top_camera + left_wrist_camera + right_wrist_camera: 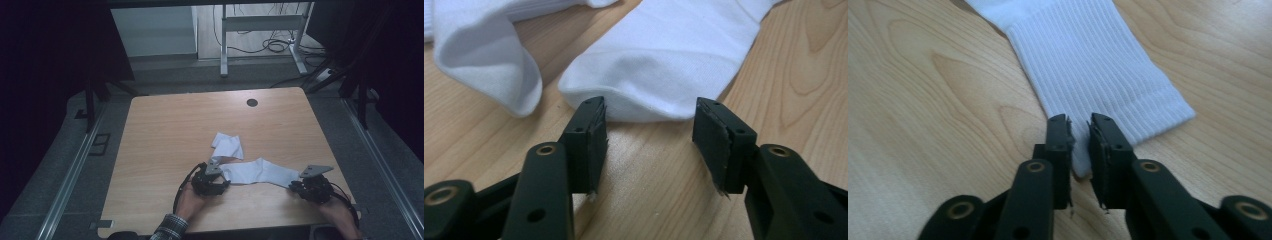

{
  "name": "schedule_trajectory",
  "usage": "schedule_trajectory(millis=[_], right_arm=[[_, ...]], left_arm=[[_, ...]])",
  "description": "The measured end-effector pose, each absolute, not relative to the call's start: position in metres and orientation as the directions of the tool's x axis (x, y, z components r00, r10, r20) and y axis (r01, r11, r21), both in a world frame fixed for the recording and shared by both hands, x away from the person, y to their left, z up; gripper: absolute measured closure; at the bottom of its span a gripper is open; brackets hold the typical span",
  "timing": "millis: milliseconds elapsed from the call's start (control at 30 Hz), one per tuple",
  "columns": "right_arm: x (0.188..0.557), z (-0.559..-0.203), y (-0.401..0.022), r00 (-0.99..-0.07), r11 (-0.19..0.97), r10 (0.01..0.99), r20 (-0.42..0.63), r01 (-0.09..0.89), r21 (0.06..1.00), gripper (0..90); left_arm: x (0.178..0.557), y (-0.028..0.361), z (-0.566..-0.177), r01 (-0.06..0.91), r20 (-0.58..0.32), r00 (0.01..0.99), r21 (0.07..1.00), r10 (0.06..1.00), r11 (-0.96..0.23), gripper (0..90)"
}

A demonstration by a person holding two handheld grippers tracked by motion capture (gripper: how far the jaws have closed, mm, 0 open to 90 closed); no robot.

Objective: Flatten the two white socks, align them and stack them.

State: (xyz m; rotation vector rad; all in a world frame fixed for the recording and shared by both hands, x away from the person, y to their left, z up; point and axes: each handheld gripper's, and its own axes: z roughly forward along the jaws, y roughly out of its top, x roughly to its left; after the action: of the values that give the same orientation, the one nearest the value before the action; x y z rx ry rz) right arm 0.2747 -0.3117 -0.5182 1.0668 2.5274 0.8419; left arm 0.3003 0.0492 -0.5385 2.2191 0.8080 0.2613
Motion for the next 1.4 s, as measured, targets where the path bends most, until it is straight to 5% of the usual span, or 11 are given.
schedule_trajectory(millis=[533, 633, 767, 1133, 1400], right_arm=[[0.284, -0.517, -0.319, -0.646, 0.475, 0.756, 0.103, 0.651, 0.592, 85.6], [0.285, -0.517, -0.319, -0.644, 0.475, 0.757, 0.108, 0.656, 0.586, 85.9], [0.285, -0.515, -0.319, -0.647, 0.478, 0.753, 0.12, 0.663, 0.577, 86.5], [0.278, -0.488, -0.316, -0.675, 0.477, 0.726, 0.135, 0.635, 0.608, 86.8], [0.269, -0.424, -0.315, -0.702, 0.471, 0.705, 0.096, 0.566, 0.676, 87.3]], left_arm=[[0.302, 0.032, -0.537, 0.411, -0.037, 0.832, 0.711, 0.553, -0.57, 51.4], [0.304, 0.031, -0.535, 0.416, -0.012, 0.822, 0.696, 0.57, -0.585, 73.0], [0.305, 0.033, -0.533, 0.442, -0.042, 0.815, 0.69, 0.578, -0.573, 85.3], [0.29, 0.049, -0.503, 0.451, -0.094, 0.816, 0.719, 0.57, -0.528, 86.1], [0.278, 0.07, -0.441, 0.455, -0.112, 0.796, 0.759, 0.594, -0.466, 87.1]])
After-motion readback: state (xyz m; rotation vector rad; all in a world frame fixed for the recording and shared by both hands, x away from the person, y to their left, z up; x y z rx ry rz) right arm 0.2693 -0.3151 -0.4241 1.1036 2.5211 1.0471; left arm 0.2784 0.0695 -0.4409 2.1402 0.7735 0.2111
